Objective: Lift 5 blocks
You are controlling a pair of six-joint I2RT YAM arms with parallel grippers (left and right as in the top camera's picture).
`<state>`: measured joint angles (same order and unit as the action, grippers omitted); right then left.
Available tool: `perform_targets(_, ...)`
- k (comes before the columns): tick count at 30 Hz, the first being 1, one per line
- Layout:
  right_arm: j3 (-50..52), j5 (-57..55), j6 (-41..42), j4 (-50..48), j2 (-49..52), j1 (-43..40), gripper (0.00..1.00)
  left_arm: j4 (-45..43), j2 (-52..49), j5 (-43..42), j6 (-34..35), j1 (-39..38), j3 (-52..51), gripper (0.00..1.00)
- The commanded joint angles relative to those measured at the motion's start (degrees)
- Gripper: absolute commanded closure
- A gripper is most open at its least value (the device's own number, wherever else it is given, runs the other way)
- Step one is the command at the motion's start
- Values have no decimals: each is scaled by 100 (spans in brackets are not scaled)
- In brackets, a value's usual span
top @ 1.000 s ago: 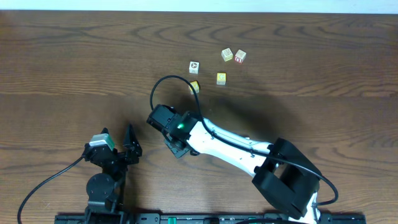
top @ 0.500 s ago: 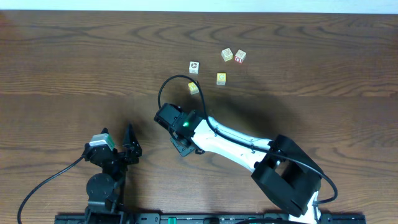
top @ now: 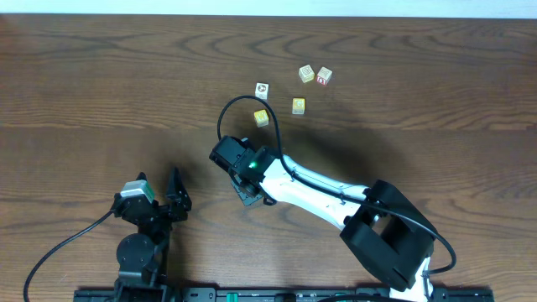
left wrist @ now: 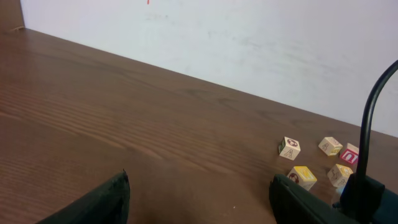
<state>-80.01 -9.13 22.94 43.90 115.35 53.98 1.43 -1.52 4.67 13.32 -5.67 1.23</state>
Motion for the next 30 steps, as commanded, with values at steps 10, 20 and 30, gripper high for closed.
perform_targets(10,33,-350,411,-87,9,-83,99,238,4,94,-13,-7,-101,28)
perform_targets(20,33,-326,579,-190,9,-382,99,236,4,94,-13,-7,-101,28)
perform_targets(30,33,-267,577,-170,9,-446,99,236,4,96,-13,-7,-101,28)
